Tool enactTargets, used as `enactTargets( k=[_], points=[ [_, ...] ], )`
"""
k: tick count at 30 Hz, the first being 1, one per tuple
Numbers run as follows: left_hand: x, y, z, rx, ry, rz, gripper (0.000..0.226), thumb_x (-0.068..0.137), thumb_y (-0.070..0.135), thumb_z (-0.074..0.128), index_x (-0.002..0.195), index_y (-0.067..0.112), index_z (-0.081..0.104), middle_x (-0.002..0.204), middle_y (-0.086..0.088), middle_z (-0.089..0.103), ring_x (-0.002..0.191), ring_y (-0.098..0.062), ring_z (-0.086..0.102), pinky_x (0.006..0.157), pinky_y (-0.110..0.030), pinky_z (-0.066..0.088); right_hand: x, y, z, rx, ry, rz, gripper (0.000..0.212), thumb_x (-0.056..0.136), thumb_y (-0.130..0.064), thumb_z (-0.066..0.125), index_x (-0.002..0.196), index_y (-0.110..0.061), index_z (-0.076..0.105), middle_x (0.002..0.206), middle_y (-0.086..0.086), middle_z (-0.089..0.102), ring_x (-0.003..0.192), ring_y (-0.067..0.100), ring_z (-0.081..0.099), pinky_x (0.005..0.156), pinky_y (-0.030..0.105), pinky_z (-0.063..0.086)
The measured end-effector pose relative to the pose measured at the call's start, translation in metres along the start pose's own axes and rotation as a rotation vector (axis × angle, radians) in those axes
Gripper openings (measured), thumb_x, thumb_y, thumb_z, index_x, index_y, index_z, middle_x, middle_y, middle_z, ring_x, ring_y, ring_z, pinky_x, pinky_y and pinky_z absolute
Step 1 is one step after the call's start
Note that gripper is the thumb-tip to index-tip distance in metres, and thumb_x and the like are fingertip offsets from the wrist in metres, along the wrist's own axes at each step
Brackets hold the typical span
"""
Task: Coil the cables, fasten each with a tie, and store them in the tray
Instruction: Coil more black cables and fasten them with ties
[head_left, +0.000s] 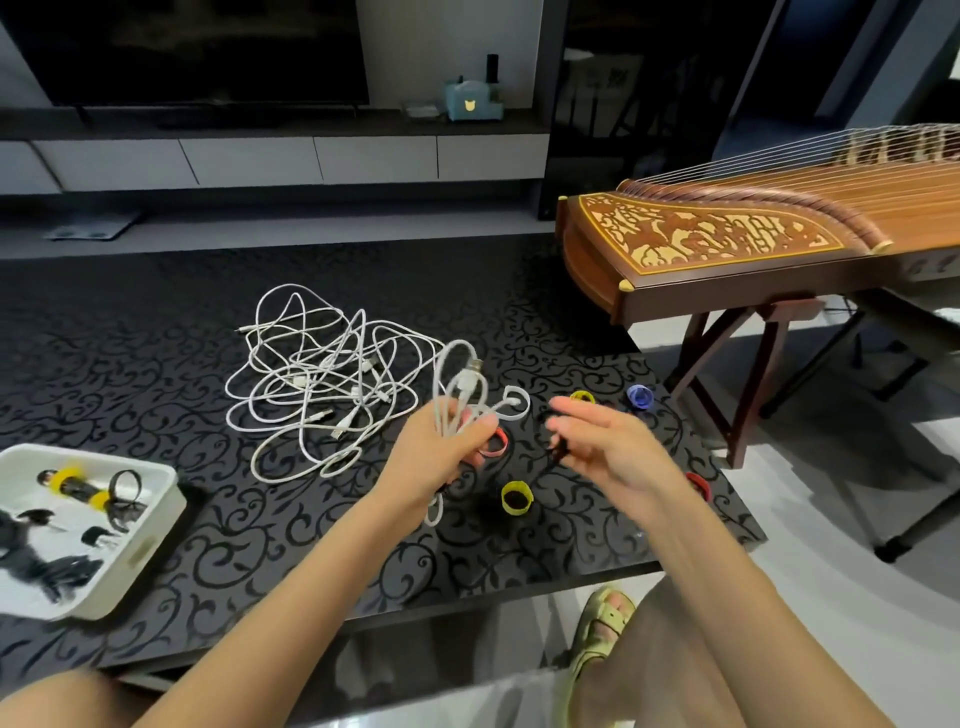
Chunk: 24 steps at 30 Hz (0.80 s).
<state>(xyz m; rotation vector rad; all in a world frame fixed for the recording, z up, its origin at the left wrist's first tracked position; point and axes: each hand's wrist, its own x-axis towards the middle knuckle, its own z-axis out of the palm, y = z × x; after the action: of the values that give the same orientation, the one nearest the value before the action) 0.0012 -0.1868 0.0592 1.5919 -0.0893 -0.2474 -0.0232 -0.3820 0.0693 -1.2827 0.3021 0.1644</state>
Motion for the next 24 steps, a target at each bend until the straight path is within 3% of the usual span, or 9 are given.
enactTargets(
  k=[3,6,9,13,16,18,21,24],
  points=[
    [-0.012,0.005,-0.004,-0.009,-0.104,0.006,0.018,0.085,0.025,0.069,0.073,0.019,0.056,0.061,0.008,0.062,0.051,-0.002,0.055,0.041,-0.011,0.031,-0.025,0.002,0.028,0.147,-0.214,0.079,0.038,0.066,-0.008,0.067,0.104,-0.011,0.066,0.081,0.002,0.072,0.065,0.011,0.066,0.066,0.023,0.053],
    [-0.027,0.009,-0.012,-0.136,-0.183,-0.041,0.021,0.075,0.025,0.073,0.072,0.017,0.053,0.061,0.000,0.058,0.047,-0.006,0.051,0.038,-0.013,0.028,-0.033,0.003,0.044,0.188,-0.256,0.093,0.032,0.074,-0.001,0.061,0.106,-0.009,0.065,0.080,0.004,0.071,0.064,0.013,0.065,0.072,0.025,0.051],
    [-0.040,0.014,-0.022,-0.196,-0.167,-0.067,0.023,0.074,0.016,0.073,0.074,0.015,0.050,0.058,0.002,0.055,0.045,-0.006,0.048,0.037,-0.013,0.028,-0.038,0.003,0.055,0.182,-0.242,0.133,0.027,0.086,0.007,0.051,0.105,-0.007,0.065,0.074,0.004,0.069,0.058,0.011,0.063,0.059,0.023,0.052],
    [-0.051,0.025,-0.026,-0.168,-0.222,-0.112,0.021,0.092,0.002,0.053,0.076,0.014,0.048,0.064,0.001,0.059,0.044,-0.004,0.039,0.037,-0.011,0.026,-0.046,0.001,0.068,0.154,-0.305,0.230,0.032,0.084,0.011,0.043,0.106,-0.001,0.062,0.064,0.006,0.064,0.055,0.012,0.061,0.049,0.022,0.049],
    [-0.058,0.032,-0.023,-0.227,-0.233,-0.141,0.022,0.096,0.001,0.043,0.077,0.010,0.047,0.061,0.001,0.061,0.042,-0.004,0.037,0.037,-0.011,0.024,-0.052,-0.002,0.075,0.049,-0.344,0.125,0.031,0.083,0.010,0.044,0.104,-0.004,0.062,0.069,0.008,0.067,0.065,0.019,0.060,0.060,0.025,0.050],
    [-0.061,0.036,-0.022,-0.318,-0.194,-0.170,0.021,0.097,0.002,0.042,0.079,0.008,0.048,0.059,0.001,0.059,0.042,-0.004,0.040,0.037,-0.011,0.024,-0.057,-0.003,0.076,0.107,-0.367,0.069,0.031,0.085,0.011,0.042,0.100,-0.003,0.066,0.079,0.013,0.069,0.074,0.026,0.067,0.067,0.029,0.054],
    [-0.064,0.039,-0.025,-0.335,-0.134,-0.199,0.021,0.097,0.004,0.046,0.077,0.007,0.053,0.056,0.002,0.058,0.042,-0.003,0.046,0.036,-0.010,0.025,-0.062,-0.003,0.074,0.184,-0.387,0.038,0.032,0.086,0.012,0.045,0.091,-0.002,0.073,0.088,0.017,0.072,0.078,0.026,0.072,0.064,0.027,0.057],
    [-0.070,0.044,-0.026,-0.374,-0.133,-0.240,0.024,0.095,0.006,0.050,0.074,0.005,0.060,0.057,-0.001,0.059,0.042,-0.005,0.047,0.033,-0.010,0.025,-0.067,0.001,0.074,0.153,-0.385,-0.038,0.023,0.075,0.001,0.059,0.087,-0.007,0.077,0.086,0.013,0.073,0.078,0.022,0.072,0.066,0.025,0.057]
  ],
)
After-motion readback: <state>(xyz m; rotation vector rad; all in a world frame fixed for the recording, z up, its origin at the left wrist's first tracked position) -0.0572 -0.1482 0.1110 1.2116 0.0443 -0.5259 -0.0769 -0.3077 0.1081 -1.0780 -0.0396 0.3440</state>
